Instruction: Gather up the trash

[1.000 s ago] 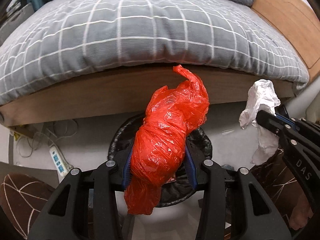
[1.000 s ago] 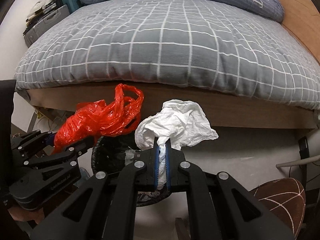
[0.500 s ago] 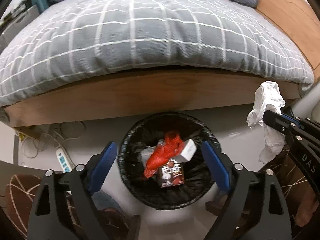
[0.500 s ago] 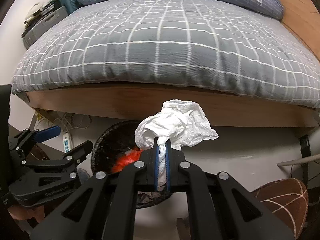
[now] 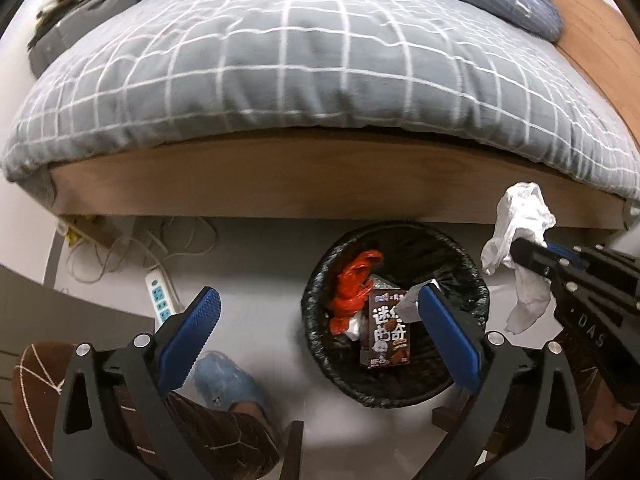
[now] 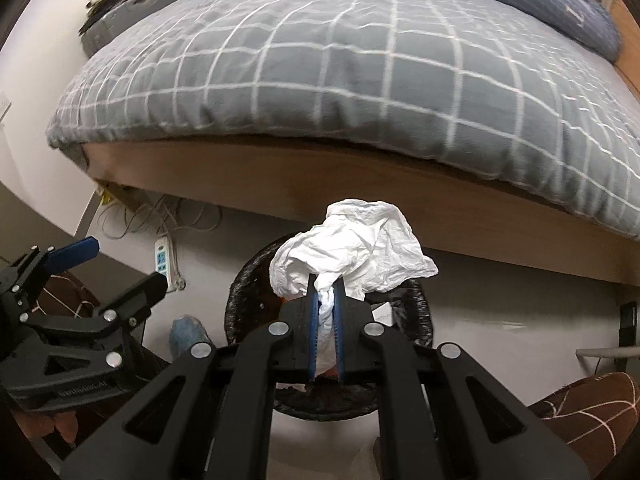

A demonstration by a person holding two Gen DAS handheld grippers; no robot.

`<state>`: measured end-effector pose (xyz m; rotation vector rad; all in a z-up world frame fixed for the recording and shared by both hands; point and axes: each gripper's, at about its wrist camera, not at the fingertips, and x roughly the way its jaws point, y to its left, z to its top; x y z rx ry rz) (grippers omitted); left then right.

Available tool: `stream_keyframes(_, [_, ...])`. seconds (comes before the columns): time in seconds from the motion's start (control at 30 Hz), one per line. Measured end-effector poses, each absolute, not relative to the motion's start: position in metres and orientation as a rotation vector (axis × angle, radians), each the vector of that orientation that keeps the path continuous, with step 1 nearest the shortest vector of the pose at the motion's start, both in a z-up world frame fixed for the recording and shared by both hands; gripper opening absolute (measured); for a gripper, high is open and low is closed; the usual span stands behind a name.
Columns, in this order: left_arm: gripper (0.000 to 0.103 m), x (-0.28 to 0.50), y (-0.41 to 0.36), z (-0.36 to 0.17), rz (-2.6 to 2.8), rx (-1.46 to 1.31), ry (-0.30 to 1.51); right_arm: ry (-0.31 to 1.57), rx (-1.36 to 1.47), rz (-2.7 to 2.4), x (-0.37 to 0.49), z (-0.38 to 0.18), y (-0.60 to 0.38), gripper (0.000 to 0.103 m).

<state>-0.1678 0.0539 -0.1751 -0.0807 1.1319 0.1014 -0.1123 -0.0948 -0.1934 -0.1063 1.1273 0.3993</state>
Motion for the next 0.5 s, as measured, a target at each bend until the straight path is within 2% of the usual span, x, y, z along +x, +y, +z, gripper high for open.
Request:
stream_keyframes(0.07, [0.097,-0.170,0.059,-0.175,0.108,-0.086,1.131,1.132,-0.111,0.409,-0.113,-0.196,-0.091,0.014])
stream_keyframes(0.23, [0.097,-0.168,0.063,-0.173,0.113,-0.091,1.122,1.120,-0.092,0.397,-0.112,-0.195,-0.094,0.041])
stream_keyframes(0.37, [0.097,-0.167,0.058,-0.171,0.105,-0.090,1.116,1.118,-0.076,0.380,-0.112,-0.195,-0.103,0.052])
stream_keyframes(0.5, [0.097,-0.165,0.054,-0.163,0.098,-0.090,1.099,1.088,-0.069,0.363,-0.114,-0.185,-0.117,0.073])
